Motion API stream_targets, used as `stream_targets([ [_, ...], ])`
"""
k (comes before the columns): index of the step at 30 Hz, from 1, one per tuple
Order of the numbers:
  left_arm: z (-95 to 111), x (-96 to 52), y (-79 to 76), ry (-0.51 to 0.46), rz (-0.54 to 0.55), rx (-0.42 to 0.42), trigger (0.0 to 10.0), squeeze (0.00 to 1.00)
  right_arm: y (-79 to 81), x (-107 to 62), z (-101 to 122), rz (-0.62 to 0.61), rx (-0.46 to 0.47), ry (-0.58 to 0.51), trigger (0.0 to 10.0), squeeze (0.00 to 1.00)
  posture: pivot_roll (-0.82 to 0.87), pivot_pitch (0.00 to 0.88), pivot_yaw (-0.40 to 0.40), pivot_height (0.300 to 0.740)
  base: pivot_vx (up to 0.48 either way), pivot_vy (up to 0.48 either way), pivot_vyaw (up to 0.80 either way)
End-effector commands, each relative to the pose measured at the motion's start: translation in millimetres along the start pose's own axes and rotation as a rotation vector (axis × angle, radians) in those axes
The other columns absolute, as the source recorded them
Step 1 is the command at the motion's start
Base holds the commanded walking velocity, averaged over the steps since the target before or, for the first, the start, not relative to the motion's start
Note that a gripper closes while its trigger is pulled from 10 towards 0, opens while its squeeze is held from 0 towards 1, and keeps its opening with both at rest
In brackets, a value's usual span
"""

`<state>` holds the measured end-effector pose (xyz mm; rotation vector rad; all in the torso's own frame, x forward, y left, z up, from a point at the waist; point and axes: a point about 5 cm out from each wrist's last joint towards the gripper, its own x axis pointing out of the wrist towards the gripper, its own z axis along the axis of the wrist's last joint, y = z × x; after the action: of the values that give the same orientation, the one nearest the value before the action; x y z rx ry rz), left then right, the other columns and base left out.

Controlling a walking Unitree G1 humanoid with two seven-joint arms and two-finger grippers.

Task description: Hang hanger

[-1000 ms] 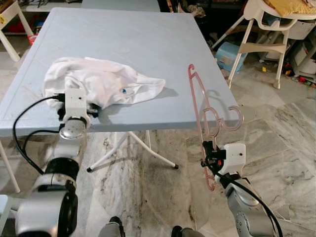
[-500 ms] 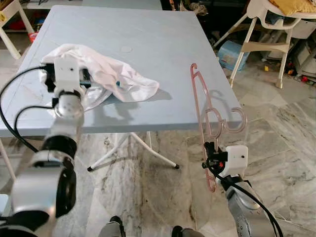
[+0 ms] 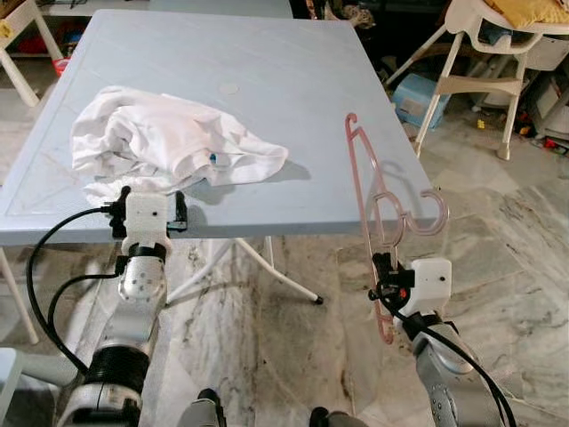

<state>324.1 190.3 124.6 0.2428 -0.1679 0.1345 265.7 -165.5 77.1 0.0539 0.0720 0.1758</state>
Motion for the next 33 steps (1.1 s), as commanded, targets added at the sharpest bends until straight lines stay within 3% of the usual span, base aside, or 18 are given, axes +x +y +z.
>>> stream_targets([
  [1, 1.9, -17.6, -20.9, -0.01, -0.122, -0.006, 10.0, 0.0, -7.5, -2.6, -6.0, -0.041, 0.0, 0.032, 10.0, 0.0, -0.04, 0.149, -0.037, 0.74, 0.0, 0.0, 0.0],
  [7, 0.2, -43.8, -35.9, 0.01, -0.238, -0.05, 10.0, 0.0, -10.8, -0.3, -2.0, -0.088, -0.002, 0.014, 10.0, 0.0, -0.04, 0.145, -0.022, 0.74, 0.0, 0.0, 0.0],
  [15, -9.6, -62.3, -40.6, 0.112, -0.3, -0.106, 10.0, 0.0, -16.5, -8.7, -1.7, -0.141, -0.005, 0.028, 10.0, 0.0, -0.07, 0.158, -0.019, 0.74, 0.0, 0.0, 0.0],
  [20, -21.2, -73.5, -45.2, 0.158, -0.361, -0.096, 10.0, 0.0, -8.7, -7.8, -5.2, -0.151, -0.001, 0.042, 10.0, 0.0, -0.06, 0.12, -0.024, 0.74, 0.0, 0.0, 0.0],
  [27, -22.4, -64.1, -44.4, 0.184, -0.318, -0.115, 10.0, 0.0, -14.9, -6.5, -5.9, -0.171, -0.007, 0.052, 10.0, 0.0, -0.07, 0.105, 0.008, 0.74, 0.0, 0.0, -0.68],
  [33, -14.5, -52.8, -55.1, 0.152, -0.412, -0.123, 10.0, 0.0, -21.2, -7.2, -1.5, -0.218, 0.003, 0.035, 10.0, 0.0, -0.09, 0.114, 0.022, 0.74, 0.0, 0.0, -0.79],
])
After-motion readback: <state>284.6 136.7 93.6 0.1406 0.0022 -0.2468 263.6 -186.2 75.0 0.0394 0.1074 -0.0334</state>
